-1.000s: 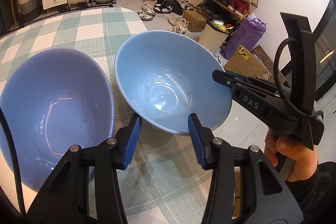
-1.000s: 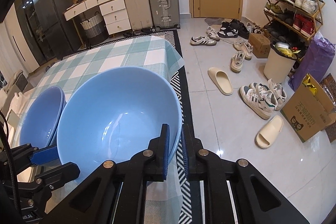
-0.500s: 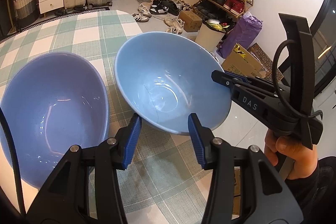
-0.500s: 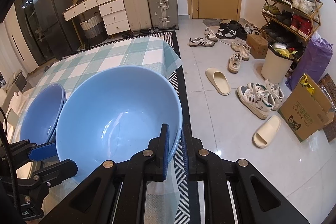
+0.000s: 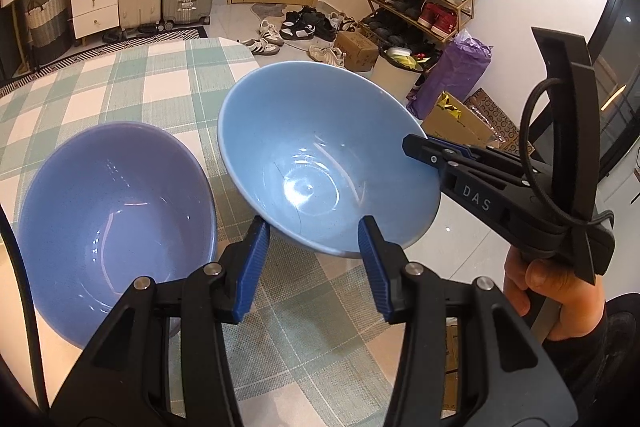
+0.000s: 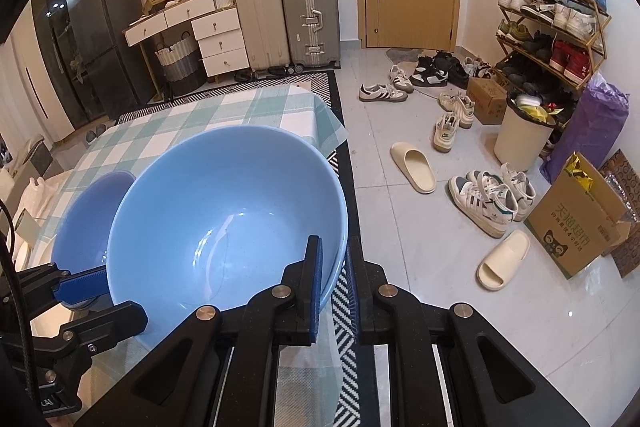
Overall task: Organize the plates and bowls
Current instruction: 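Lift the light blue bowl with both grippers toward the stacked blue bowls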
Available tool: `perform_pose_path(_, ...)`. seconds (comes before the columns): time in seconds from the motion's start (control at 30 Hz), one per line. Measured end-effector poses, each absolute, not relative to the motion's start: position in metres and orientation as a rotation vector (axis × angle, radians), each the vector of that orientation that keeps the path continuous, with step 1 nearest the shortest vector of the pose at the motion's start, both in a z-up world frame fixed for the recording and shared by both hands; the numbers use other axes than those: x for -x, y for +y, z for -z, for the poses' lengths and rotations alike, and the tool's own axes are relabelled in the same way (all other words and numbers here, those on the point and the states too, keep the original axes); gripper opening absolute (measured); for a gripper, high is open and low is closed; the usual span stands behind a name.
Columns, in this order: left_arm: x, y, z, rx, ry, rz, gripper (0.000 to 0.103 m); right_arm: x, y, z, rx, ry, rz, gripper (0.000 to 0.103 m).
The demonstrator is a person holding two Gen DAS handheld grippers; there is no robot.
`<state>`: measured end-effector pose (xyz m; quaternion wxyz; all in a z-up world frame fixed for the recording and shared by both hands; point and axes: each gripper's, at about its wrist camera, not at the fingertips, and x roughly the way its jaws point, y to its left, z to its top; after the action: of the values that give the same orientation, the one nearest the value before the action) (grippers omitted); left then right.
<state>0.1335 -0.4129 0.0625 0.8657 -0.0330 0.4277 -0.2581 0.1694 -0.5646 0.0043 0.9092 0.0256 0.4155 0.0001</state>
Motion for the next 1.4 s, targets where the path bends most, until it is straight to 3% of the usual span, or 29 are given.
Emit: perform_pose_path(1.4,-0.035,-0.345,-0.182,0.060,0.732,0.536,0.043,-0.117,-0.496,-0.103,0.016,0.705,-0.033,0.013)
